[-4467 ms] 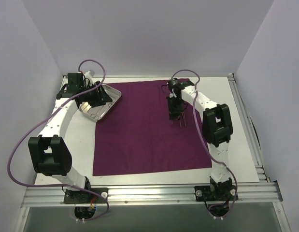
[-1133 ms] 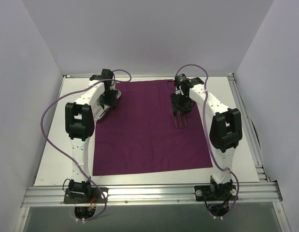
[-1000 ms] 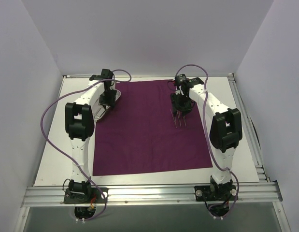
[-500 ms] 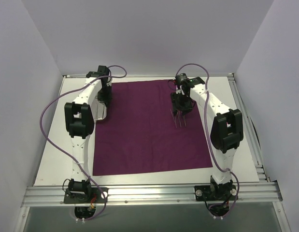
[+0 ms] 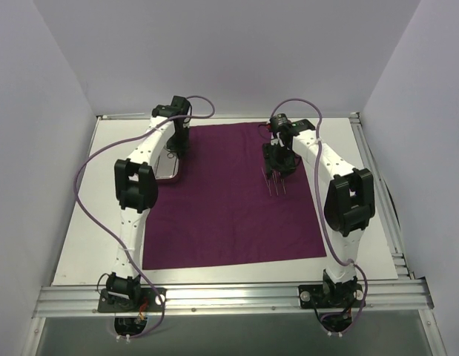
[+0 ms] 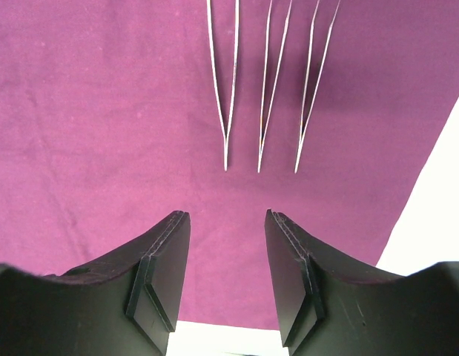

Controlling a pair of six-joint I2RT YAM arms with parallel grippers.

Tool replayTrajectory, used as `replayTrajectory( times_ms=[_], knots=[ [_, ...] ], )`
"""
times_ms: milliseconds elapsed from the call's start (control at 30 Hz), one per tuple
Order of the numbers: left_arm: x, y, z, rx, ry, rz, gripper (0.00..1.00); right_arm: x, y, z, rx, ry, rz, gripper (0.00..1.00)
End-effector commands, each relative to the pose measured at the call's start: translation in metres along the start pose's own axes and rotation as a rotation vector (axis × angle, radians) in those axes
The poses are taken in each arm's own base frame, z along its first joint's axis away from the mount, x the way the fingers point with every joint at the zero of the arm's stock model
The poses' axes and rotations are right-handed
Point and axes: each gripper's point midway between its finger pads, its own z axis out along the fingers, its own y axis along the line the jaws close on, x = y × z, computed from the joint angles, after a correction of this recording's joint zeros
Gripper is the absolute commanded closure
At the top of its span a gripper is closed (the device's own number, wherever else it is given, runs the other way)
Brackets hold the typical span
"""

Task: Open and lay out the surgical kit
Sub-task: Adjust the container in the surgical kit.

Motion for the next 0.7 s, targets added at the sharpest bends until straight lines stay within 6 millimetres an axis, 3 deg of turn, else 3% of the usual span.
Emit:
replayTrajectory(
  times_ms=[0, 133, 233, 433, 533, 667],
  knots=[
    [-0.012, -0.007, -0.004, 0.003, -0.038, -0.006, 0.98, 0.008, -0.001, -0.026, 0.014, -0.017, 0.004, 0.54],
    [-0.007, -0.012, 0.006, 0.022, -0.010, -0.022, 0.98, 0.012, 0.000, -0.026, 0.019, -0.013, 0.007, 0.54],
    [-0.005, -0.017, 0.014, 0.039, 0.001, -0.041, 0.82, 0.016, 0.000, -0.024, 0.019, -0.003, 0.010, 0.54],
    [-0.012, -0.023, 0.015, 0.066, -0.023, -0.066, 0.61, 0.018, 0.007, -0.020, 0.017, 0.007, 0.003, 0.54],
    [-0.022, -0.022, 0.004, 0.077, -0.068, -0.075, 0.51, 0.020, 0.009, -0.018, 0.021, 0.016, -0.001, 0.53],
    [-0.047, -0.011, -0.031, 0.094, -0.182, -0.117, 0.49, 0.021, 0.013, -0.014, 0.021, 0.025, -0.007, 0.53]
  ],
)
